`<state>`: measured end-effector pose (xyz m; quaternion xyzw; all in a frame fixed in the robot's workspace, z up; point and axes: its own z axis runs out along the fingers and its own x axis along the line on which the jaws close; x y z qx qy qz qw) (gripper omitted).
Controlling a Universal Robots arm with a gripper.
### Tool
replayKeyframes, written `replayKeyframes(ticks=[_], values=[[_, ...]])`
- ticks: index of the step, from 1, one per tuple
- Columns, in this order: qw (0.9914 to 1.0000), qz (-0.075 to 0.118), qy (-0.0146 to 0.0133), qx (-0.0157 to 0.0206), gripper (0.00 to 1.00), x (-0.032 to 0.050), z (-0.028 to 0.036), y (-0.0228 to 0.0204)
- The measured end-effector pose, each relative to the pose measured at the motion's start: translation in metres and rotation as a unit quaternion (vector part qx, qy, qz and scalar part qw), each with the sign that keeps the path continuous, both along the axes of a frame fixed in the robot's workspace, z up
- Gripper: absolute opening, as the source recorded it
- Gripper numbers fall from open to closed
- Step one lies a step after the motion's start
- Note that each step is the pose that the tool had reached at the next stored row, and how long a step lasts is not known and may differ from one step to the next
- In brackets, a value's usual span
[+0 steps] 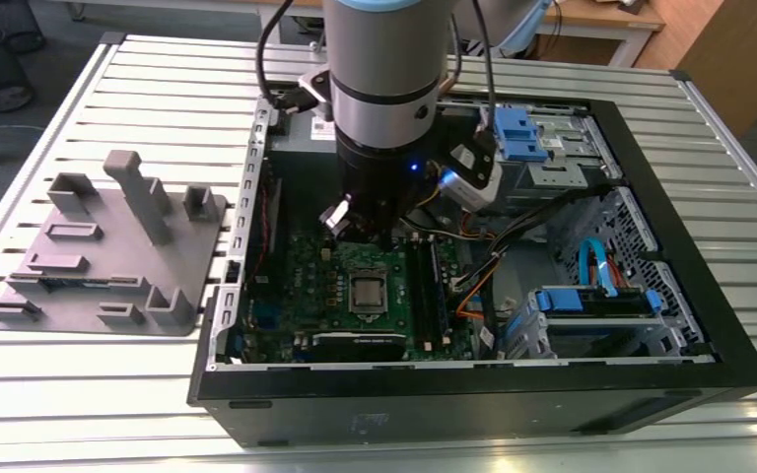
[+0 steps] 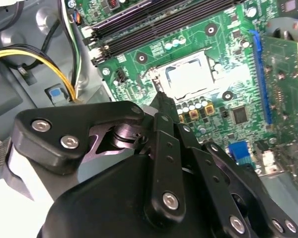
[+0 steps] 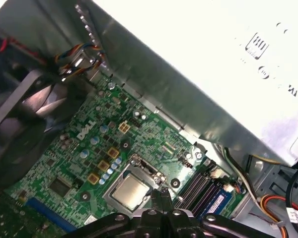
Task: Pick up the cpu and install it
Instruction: 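Install the first cpu locking lever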
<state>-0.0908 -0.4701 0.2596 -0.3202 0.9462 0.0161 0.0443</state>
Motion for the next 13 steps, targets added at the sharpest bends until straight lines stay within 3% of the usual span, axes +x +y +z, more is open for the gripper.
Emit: replayKeyframes(ticks=[3, 8, 13], values=[[1.00000, -0.002, 0.0000, 0.0001, 0.11, 0.0008, -0.0001, 0.0043], [1.00000, -0.002, 0.0008, 0.0000, 0.11, 0.0044, 0.0000, 0.0051], [0.99997, -0.002, 0.0075, -0.0001, 0.11, 0.0061, 0.0029, 0.0052]])
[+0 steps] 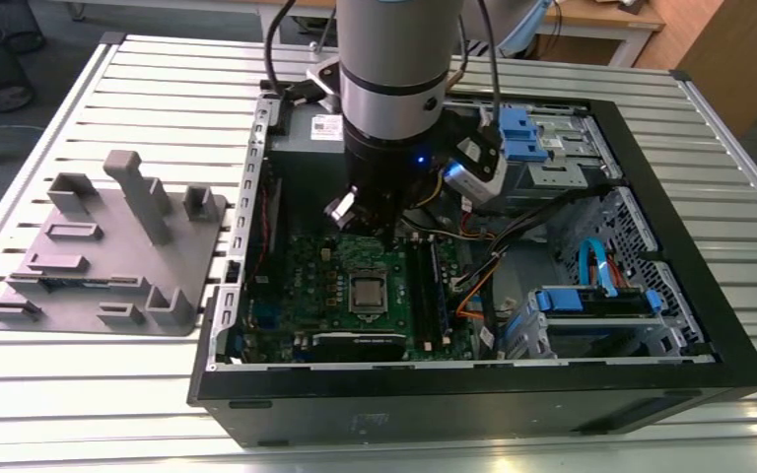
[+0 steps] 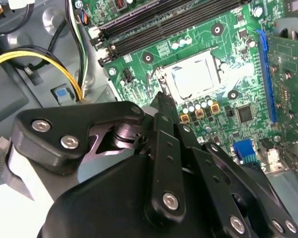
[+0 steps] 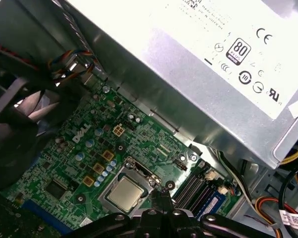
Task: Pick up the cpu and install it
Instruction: 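Install the first cpu locking lever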
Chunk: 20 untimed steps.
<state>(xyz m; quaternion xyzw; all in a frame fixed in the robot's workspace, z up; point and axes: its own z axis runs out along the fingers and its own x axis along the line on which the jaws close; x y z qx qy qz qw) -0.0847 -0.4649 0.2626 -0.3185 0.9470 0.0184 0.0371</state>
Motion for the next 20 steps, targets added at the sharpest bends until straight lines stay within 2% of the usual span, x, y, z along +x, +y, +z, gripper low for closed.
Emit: replayKeyframes(ticks=[3, 9, 17, 20], values=[[1.00000, 0.000, 0.0014, 0.0000, 0.11, 0.0022, 0.0001, 0.0009], [1.00000, 0.000, 0.0014, 0.0001, 0.11, 0.0070, 0.0001, 0.0053], [1.00000, -0.001, 0.0014, 0.0000, 0.11, 0.0137, 0.0001, 0.0081], [0.99999, -0.004, 0.0014, 0.0000, 0.11, 0.0149, -0.0002, 0.0110]])
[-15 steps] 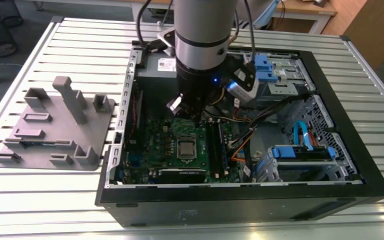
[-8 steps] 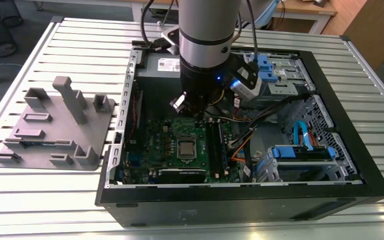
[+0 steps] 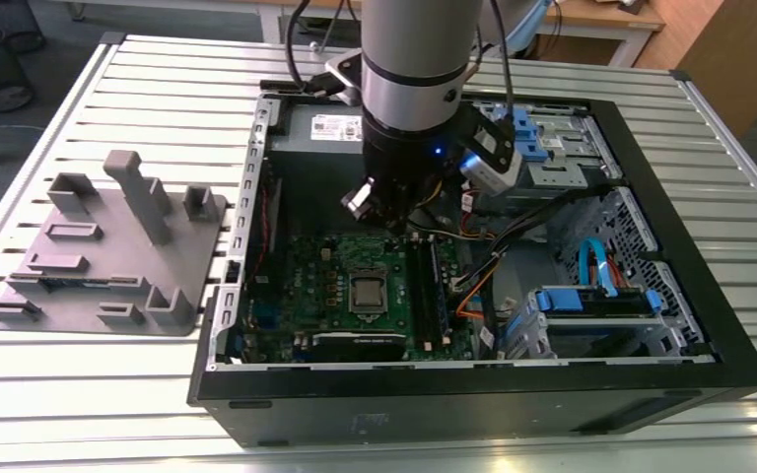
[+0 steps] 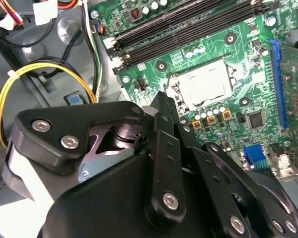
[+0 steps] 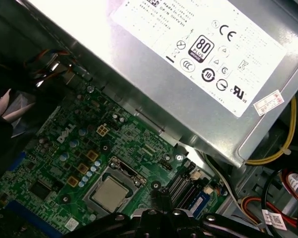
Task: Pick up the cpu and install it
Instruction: 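Install the first cpu locking lever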
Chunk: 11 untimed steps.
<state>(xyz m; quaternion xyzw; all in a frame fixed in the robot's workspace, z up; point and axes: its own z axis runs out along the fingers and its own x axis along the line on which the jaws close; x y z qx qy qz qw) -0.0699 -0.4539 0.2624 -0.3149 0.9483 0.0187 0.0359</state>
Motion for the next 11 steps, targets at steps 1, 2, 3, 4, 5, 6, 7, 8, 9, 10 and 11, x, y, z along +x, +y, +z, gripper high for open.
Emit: replayKeyframes(ticks=[1, 2, 3, 4, 5, 6, 7, 8, 9, 10, 11], values=[[1.00000, -0.001, 0.0000, 0.0000, 0.11, 0.0001, -0.0003, 0.0007], [1.00000, -0.003, 0.0000, 0.0000, 0.11, 0.0001, -0.0009, 0.0011], [0.99999, -0.005, 0.0000, 0.0000, 0.11, 0.0001, -0.0016, 0.0014], [0.99998, -0.007, 0.0000, 0.0001, 0.11, 0.0001, -0.0024, 0.0017], [0.99996, -0.009, 0.0000, -0.0002, 0.11, 0.0001, -0.0030, 0.0020], [0.99994, -0.011, 0.0000, -0.0004, 0.11, 0.0001, -0.0038, 0.0022], [0.99990, -0.014, 0.0000, -0.0005, 0.11, 0.0001, -0.0045, 0.0024], [0.99985, -0.017, 0.0000, -0.0005, 0.11, 0.0001, -0.0052, 0.0025], [0.99979, -0.020, 0.0000, -0.0005, 0.11, 0.0001, -0.0057, 0.0026], [0.99973, -0.023, 0.0000, -0.0006, 0.11, 0.0001, -0.0062, 0.0028], [0.99964, -0.027, 0.0000, -0.0006, 0.11, 0.0001, -0.0068, 0.0030]])
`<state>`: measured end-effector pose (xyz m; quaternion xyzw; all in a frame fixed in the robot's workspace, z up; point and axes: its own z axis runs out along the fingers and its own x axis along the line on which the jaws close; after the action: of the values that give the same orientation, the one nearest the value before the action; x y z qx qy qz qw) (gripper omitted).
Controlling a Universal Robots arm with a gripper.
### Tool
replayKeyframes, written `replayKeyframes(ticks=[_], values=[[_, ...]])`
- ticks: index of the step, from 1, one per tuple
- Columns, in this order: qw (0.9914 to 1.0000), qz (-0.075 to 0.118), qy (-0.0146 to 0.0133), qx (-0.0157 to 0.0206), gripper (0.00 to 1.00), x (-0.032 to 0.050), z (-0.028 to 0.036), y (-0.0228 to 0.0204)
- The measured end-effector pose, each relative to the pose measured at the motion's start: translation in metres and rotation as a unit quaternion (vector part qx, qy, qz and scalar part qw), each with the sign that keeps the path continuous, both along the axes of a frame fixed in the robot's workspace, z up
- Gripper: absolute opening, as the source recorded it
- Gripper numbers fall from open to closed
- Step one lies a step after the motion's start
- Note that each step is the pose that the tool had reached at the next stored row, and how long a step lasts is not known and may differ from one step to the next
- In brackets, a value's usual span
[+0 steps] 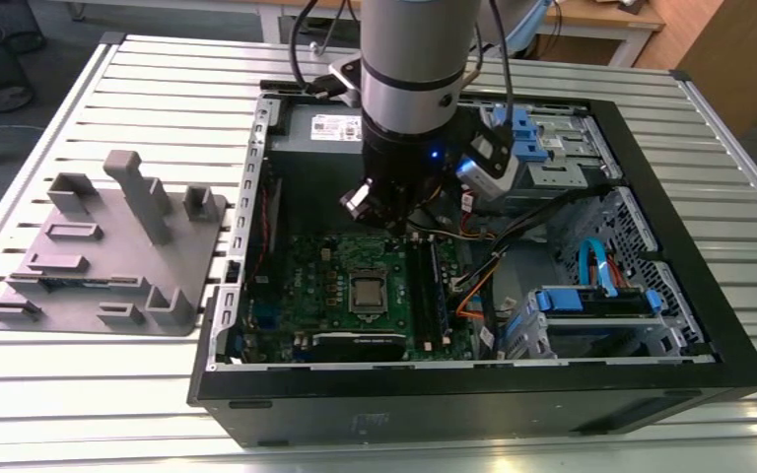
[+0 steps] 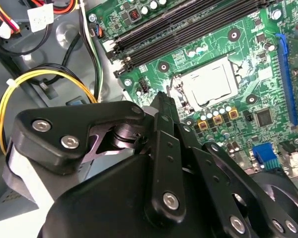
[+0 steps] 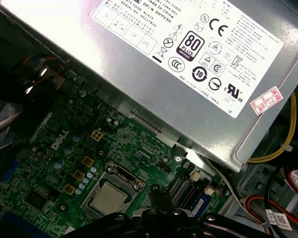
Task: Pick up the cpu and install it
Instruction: 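Install the first cpu locking lever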
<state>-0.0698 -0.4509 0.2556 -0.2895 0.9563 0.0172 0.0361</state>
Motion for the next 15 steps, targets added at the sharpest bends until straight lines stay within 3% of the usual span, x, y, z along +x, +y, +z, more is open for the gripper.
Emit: replayKeyframes(ticks=[7, 15], values=[[0.99987, -0.016, -0.0001, 0.0001, 0.11, 0.0000, -0.0031, 0.0035], [0.99948, -0.032, -0.0001, 0.0000, 0.11, 0.0000, -0.0070, 0.0038]])
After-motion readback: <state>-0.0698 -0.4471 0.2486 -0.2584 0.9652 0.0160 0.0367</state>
